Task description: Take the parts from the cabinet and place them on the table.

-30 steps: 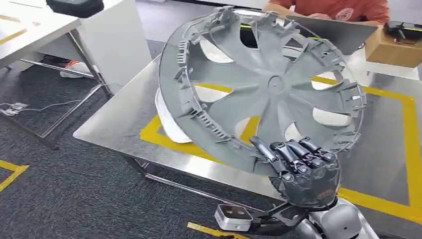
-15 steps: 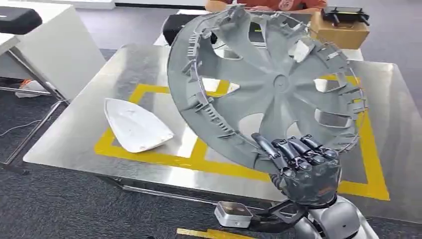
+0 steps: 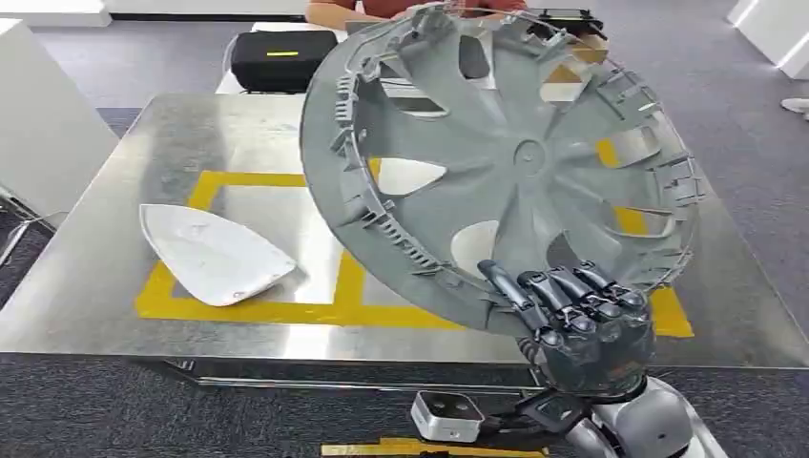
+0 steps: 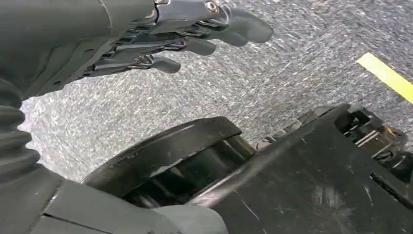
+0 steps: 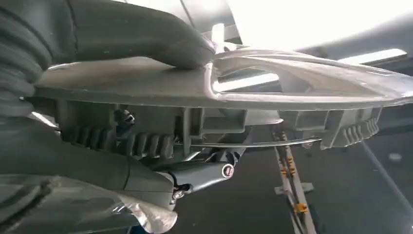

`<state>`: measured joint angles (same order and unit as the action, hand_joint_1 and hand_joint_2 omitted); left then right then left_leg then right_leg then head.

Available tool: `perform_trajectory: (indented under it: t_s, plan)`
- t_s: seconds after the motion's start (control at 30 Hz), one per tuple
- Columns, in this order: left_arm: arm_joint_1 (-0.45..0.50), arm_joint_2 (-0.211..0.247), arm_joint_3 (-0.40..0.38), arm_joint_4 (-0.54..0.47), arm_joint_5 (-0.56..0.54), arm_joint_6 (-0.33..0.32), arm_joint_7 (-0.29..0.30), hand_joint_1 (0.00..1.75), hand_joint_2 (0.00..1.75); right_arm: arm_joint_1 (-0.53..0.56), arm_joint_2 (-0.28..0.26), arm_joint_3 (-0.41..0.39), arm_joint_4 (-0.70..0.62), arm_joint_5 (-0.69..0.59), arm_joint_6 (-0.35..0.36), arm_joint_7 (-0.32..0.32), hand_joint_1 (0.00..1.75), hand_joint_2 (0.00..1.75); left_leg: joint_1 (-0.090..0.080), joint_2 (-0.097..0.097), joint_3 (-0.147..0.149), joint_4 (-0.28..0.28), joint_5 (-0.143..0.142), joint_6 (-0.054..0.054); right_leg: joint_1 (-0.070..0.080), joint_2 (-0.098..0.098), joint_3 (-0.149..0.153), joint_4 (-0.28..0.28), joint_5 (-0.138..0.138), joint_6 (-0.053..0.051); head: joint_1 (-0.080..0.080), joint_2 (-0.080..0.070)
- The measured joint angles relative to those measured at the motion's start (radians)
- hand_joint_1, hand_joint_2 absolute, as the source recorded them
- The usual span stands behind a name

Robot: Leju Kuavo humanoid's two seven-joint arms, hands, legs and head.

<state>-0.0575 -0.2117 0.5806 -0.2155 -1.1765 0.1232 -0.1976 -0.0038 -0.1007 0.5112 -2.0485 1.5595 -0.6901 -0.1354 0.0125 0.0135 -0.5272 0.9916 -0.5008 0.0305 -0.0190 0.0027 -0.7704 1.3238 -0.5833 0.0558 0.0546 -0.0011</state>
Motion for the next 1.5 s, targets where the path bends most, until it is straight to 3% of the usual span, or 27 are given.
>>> perform_trajectory:
  t_s: [0.03, 0.1, 0.13, 0.17, 0.2, 0.23, 0.27, 0.33, 0.5, 0.7, 0.77, 0.93, 1.17, 1.37, 1.5]
  plan:
    - [0.000, 0.000, 0.000, 0.000, 0.000, 0.000, 0.001, 0.00, 1.75, 0.000, 0.000, 0.000, 0.000, 0.000, 0.000, 0.000, 1.75, 1.75, 0.000, 0.004, 0.002, 0.000, -0.002, -0.002, -0.003, -0.003, 0.020, -0.038, 0.032, 0.003, -0.001, 0.000]
    - [0.000, -0.001, 0.000, 0.000, -0.001, 0.000, 0.003, 0.00, 1.75, 0.002, 0.000, 0.000, 0.000, 0.000, 0.000, -0.007, 1.75, 1.75, 0.003, 0.008, 0.010, 0.000, -0.007, -0.009, -0.009, -0.009, 0.106, -0.197, 0.112, 0.005, -0.001, 0.000]
    - [0.000, -0.001, 0.000, 0.000, -0.002, 0.000, 0.003, 0.00, 1.75, 0.001, 0.000, 0.000, 0.000, 0.000, 0.000, -0.010, 1.75, 1.75, 0.004, 0.008, 0.015, 0.002, -0.011, -0.016, -0.010, -0.018, 0.158, -0.298, 0.132, 0.008, 0.000, 0.000]
    - [-0.001, 0.001, 0.000, 0.000, -0.002, 0.000, 0.003, 0.00, 1.75, -0.001, 0.000, -0.001, 0.000, 0.000, 0.000, -0.013, 1.75, 1.75, -0.006, 0.008, 0.011, 0.003, -0.014, -0.024, -0.002, -0.026, 0.173, -0.308, 0.108, 0.006, 0.001, 0.000]
    - [0.000, 0.001, 0.000, 0.000, -0.002, 0.000, 0.003, 0.00, 1.75, -0.001, 0.000, -0.001, -0.004, 0.000, 0.000, -0.017, 1.75, 1.75, -0.006, 0.008, 0.007, 0.011, -0.016, -0.030, -0.004, -0.019, 0.175, -0.310, 0.113, -0.007, 0.002, 0.000]
    - [0.000, 0.002, 0.000, 0.000, -0.002, 0.000, 0.003, 0.00, 1.75, -0.001, 0.000, -0.001, -0.004, 0.000, 0.000, -0.020, 1.75, 1.75, -0.007, 0.009, 0.006, 0.010, -0.015, -0.032, -0.005, -0.019, 0.172, -0.310, 0.115, -0.010, -0.001, 0.000]
    - [0.000, 0.003, 0.000, 0.000, -0.002, 0.000, 0.003, 0.00, 1.75, -0.001, 0.000, -0.002, -0.004, 0.000, 0.000, -0.024, 1.75, 1.75, -0.007, 0.008, 0.006, 0.011, -0.015, -0.017, -0.006, -0.018, 0.172, -0.311, 0.118, -0.009, -0.003, 0.000]
    - [0.000, 0.003, 0.000, 0.000, -0.002, 0.000, 0.003, 0.00, 1.75, 0.000, 0.000, -0.002, -0.004, 0.000, 0.000, -0.026, 1.75, 1.75, -0.007, 0.008, 0.009, 0.007, -0.012, -0.008, -0.003, -0.015, 0.172, -0.311, 0.116, -0.012, -0.004, 0.000]
    - [0.000, 0.003, 0.000, 0.000, -0.002, 0.000, 0.005, 0.00, 1.75, -0.001, 0.000, -0.005, -0.004, 0.000, 0.000, -0.031, 1.75, 1.75, -0.005, 0.008, 0.013, -0.006, -0.009, -0.012, 0.001, -0.015, 0.172, -0.311, 0.113, -0.028, -0.003, 0.000]
    - [0.000, 0.003, 0.000, 0.000, -0.002, 0.001, 0.005, 0.00, 1.75, 0.001, 0.000, -0.006, -0.004, 0.000, 0.000, -0.035, 1.75, 1.75, -0.001, 0.008, 0.013, -0.009, -0.005, -0.041, 0.005, -0.015, 0.172, -0.309, 0.114, -0.031, -0.003, 0.000]
    - [0.000, 0.003, 0.000, 0.000, -0.003, 0.000, 0.005, 0.00, 1.75, 0.001, 0.000, -0.008, -0.004, 0.000, 0.000, -0.035, 1.75, 1.75, -0.001, 0.008, 0.012, -0.009, -0.005, -0.042, 0.004, -0.015, 0.172, -0.309, 0.115, -0.032, -0.003, 0.000]
    - [0.001, 0.001, -0.011, 0.000, 0.020, 0.002, 0.012, 0.00, 1.75, 0.024, 0.023, -0.027, -0.001, 0.000, 0.003, -0.126, 1.75, 1.75, -0.003, 0.008, 0.012, -0.007, -0.006, -0.045, 0.003, -0.015, 0.173, -0.310, 0.115, -0.031, -0.003, 0.000]
    - [0.001, 0.002, -0.019, 0.000, 0.026, -0.002, 0.013, 0.00, 1.75, 0.029, 0.031, -0.043, 0.005, -0.014, 0.001, -0.137, 1.75, 1.75, -0.004, 0.008, 0.011, -0.004, -0.007, -0.045, 0.001, -0.016, 0.173, -0.310, 0.116, -0.031, -0.003, 0.000]
    - [-0.001, 0.005, -0.021, 0.000, 0.009, -0.012, 0.013, 0.00, 1.75, 0.019, 0.028, -0.045, 0.071, -0.001, 0.001, -0.009, 1.75, 1.75, -0.004, 0.008, 0.011, -0.004, -0.007, -0.045, 0.001, -0.016, 0.174, -0.310, 0.116, -0.031, -0.003, 0.000]
    - [-0.003, 0.006, -0.021, 0.000, 0.003, -0.012, 0.018, 0.00, 1.75, 0.017, 0.015, -0.045, 0.131, -0.001, 0.001, 0.042, 1.75, 1.75, -0.004, 0.008, 0.011, -0.004, -0.007, -0.045, 0.001, -0.016, 0.173, -0.310, 0.116, -0.031, -0.003, 0.000]
